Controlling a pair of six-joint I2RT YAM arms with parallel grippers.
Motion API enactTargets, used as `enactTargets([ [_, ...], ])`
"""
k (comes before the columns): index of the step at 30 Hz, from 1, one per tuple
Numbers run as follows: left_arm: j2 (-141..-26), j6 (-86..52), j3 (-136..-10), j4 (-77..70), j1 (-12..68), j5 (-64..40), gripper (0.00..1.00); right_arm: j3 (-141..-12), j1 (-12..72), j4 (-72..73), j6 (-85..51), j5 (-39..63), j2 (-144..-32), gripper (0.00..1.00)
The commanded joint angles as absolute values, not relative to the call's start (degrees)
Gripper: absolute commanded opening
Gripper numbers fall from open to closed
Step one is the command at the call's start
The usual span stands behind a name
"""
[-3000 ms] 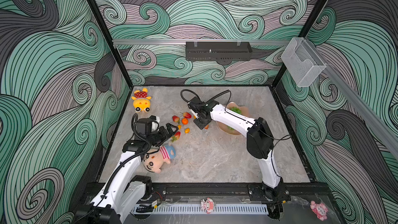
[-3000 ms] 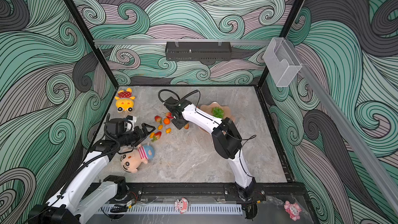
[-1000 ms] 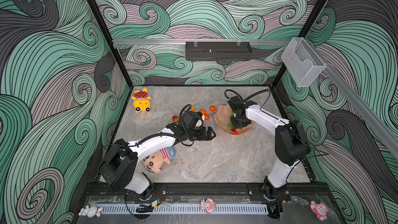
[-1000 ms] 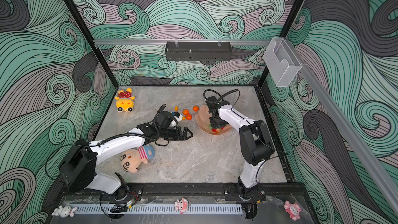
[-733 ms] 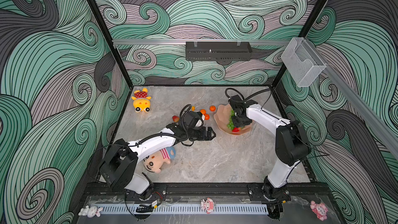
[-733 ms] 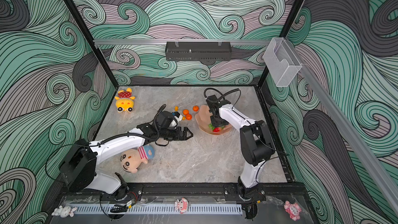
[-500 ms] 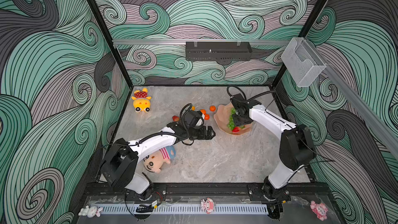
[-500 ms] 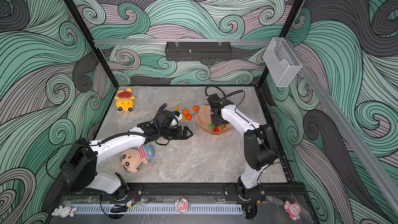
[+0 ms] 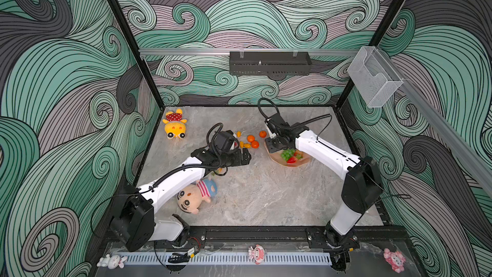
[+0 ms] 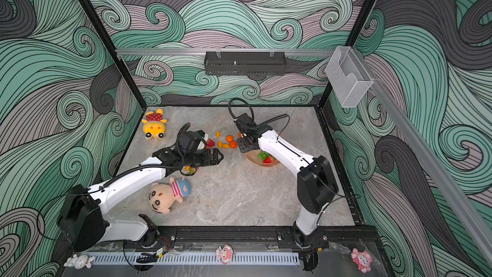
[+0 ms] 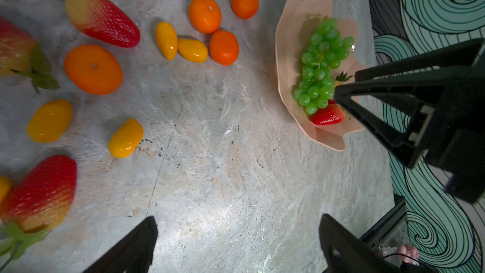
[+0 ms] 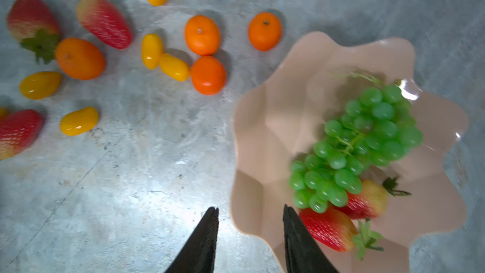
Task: Arrange fruit in a fruit bowl
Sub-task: Place the fruit in the fruit bowl, then pick up the fruit from the top-center of the table.
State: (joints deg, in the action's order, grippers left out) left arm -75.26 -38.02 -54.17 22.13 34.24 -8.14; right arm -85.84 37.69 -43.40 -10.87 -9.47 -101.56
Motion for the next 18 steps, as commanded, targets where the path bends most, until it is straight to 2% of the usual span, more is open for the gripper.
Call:
enactTargets([
  [1,-72.3,-37.3,-52.1,24.9,30.9,-8.5,0.98,-90.7,40.1,-43.8,-9.5,-7.5,-106.1,0.41],
  [10,-63.2,-38.2,-45.2,24.4,22.2,-8.7,0.99,-107.3,44.0,-46.7,-6.2,-3.8,-120.4,0.40],
  [18,-59.9,-38.1,-42.6,25.1,13.0,-14.7,0.99,-124.9,44.6,-52.9,-2.9,-2.5,-133.7,0.38],
])
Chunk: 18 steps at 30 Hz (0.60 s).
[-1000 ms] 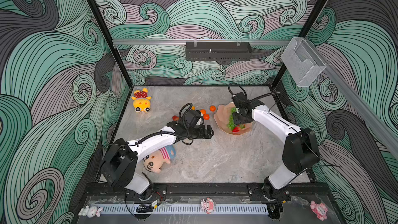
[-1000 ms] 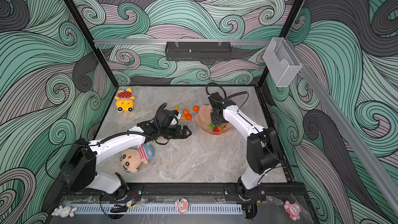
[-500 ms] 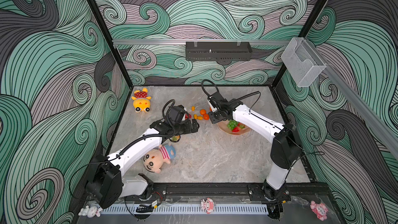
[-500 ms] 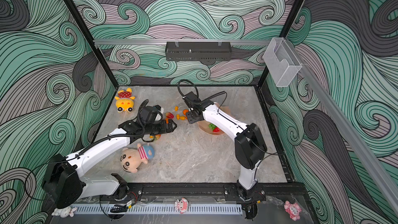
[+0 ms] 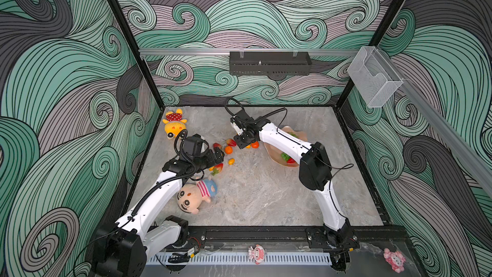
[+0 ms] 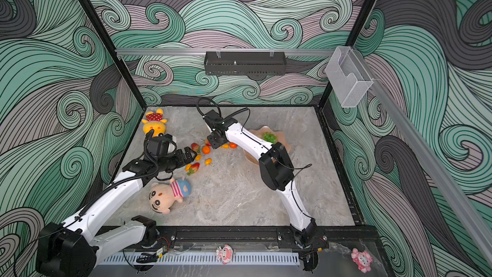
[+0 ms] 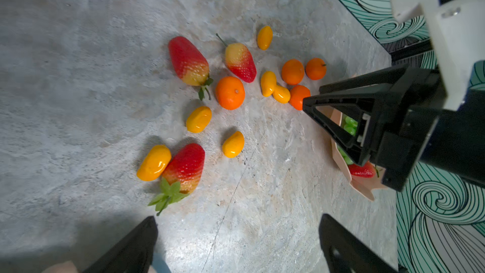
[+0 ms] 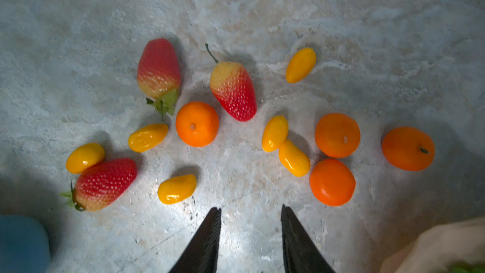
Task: Arrange fruit in a fruit bowl
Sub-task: Pick up the fruit from the top-center of the table.
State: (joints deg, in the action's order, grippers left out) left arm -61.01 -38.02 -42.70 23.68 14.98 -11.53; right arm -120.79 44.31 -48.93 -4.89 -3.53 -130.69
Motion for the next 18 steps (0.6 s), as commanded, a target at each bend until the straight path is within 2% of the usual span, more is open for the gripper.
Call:
enactTargets([
  [1,-59.7,-38.1,-42.4,25.0,11.8,-15.3,0.99,-128.0,44.7,-54.0,-2.5,-2.5,-135.8,0.38],
  [10,-59.3,-38.5,-41.3,24.5,3.2,-20.6,0.99,-150.4,46.0,-60.0,1.4,-0.6,-150.3,0.36],
  [18,-60.3,-38.7,-41.0,23.8,-0.2,-24.2,0.99,-155.6,46.1,-56.3,3.9,0.3,-155.3,0.37],
])
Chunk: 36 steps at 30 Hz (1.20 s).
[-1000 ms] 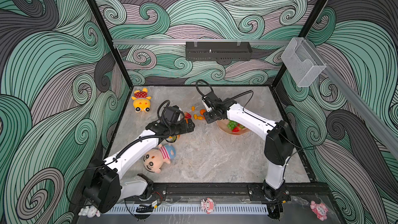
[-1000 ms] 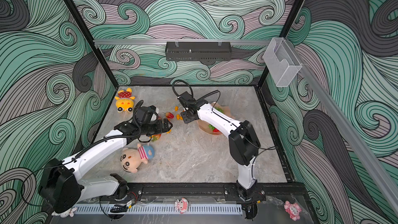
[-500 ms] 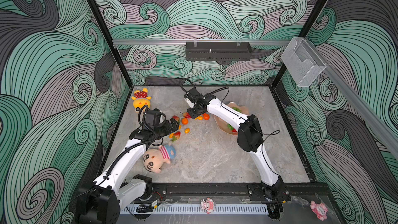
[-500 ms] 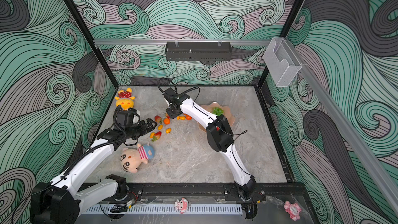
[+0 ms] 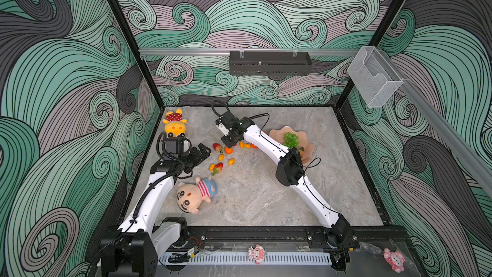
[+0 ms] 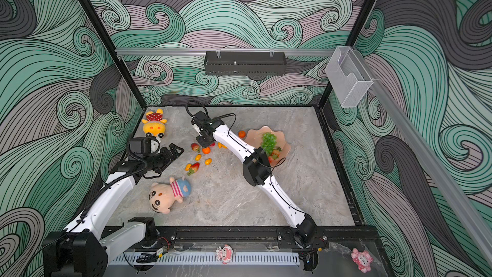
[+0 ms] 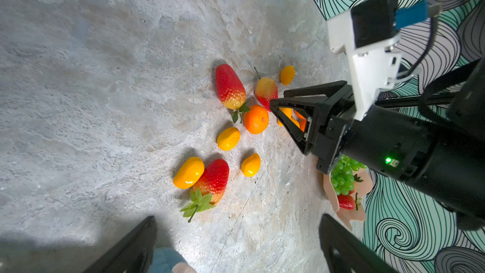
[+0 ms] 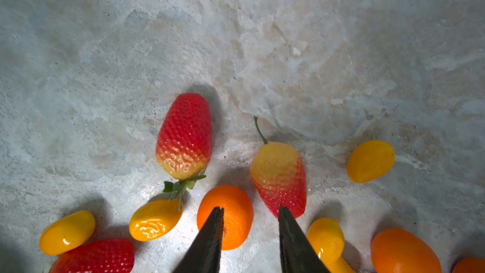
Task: Arrange fruit in a fruit bowl
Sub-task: Pick up the fruit from the top-center of the table.
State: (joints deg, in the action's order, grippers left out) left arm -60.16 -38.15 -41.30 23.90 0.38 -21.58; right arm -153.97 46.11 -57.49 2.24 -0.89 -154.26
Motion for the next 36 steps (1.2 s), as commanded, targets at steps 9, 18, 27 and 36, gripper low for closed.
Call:
enactTargets([
  [9,-61.7,-38.7,-41.4,24.3,-0.7,-25.6,0.99,-157.4,46.7,-50.7,6.1,-1.2,-158.4,0.45],
  [18,-63.5,-37.3,-43.0,26.0,-0.8,-27.7,0.99,-158.0,46.6,-48.8,6.8,-3.9,-160.2,0.50],
  [27,-64.2,-37.2,-43.4,26.3,-1.0,-28.6,0.99,-157.6,46.5,-49.7,7.5,-7.6,-160.9,0.48],
  [36,-64.2,-37.2,-43.3,26.3,-1.0,-28.7,0.99,-157.4,46.3,-49.7,7.3,-7.6,-161.2,0.40],
])
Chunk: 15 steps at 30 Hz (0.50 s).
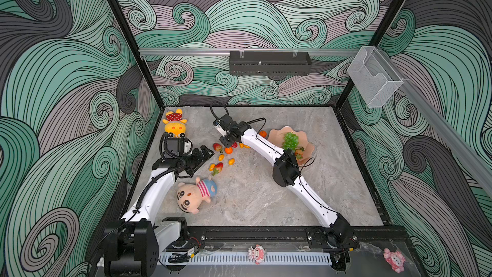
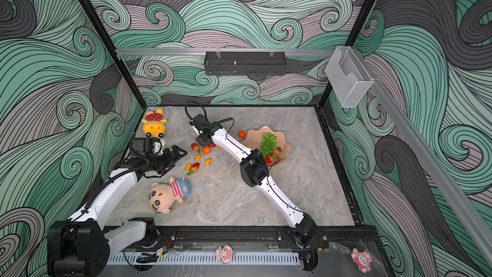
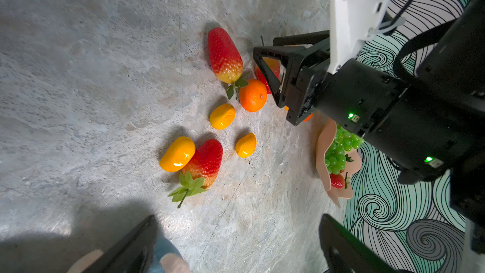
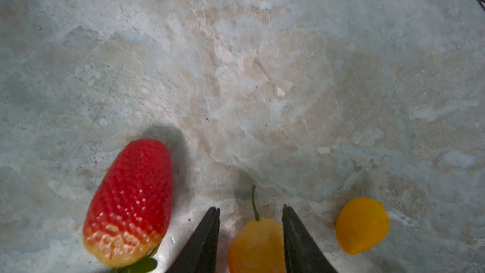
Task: Arrange fruit in a fruit bowl
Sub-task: Pick up the fruit from the top-center of the table.
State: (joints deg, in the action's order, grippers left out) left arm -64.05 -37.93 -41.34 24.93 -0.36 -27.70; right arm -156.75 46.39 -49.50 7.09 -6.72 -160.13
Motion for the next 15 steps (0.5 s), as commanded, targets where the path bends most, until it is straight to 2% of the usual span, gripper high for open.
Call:
enactTargets([
  [1,-64.2,-37.2,-43.3,26.3,-1.0,-28.7,0.99,-157.4,46.3,-49.8,7.3,-7.6,-161.2,0.40],
  [6,-64.2,-37.1,-43.4,26.3,-0.9,-28.7,0.98,-157.4,46.2,-49.8,7.0,-7.4,-161.5,0.37],
  [10,-64.4,-37.0,-43.5,26.3,-1.1,-28.8,0.99,-157.5,46.1,-49.8,7.0,-7.5,-161.5,0.28],
  [15,-64.4,-37.1,-43.4,26.3,-1.1,-28.8,0.99,-157.3,46.0,-50.1,6.8,-7.7,-161.5,0.22],
])
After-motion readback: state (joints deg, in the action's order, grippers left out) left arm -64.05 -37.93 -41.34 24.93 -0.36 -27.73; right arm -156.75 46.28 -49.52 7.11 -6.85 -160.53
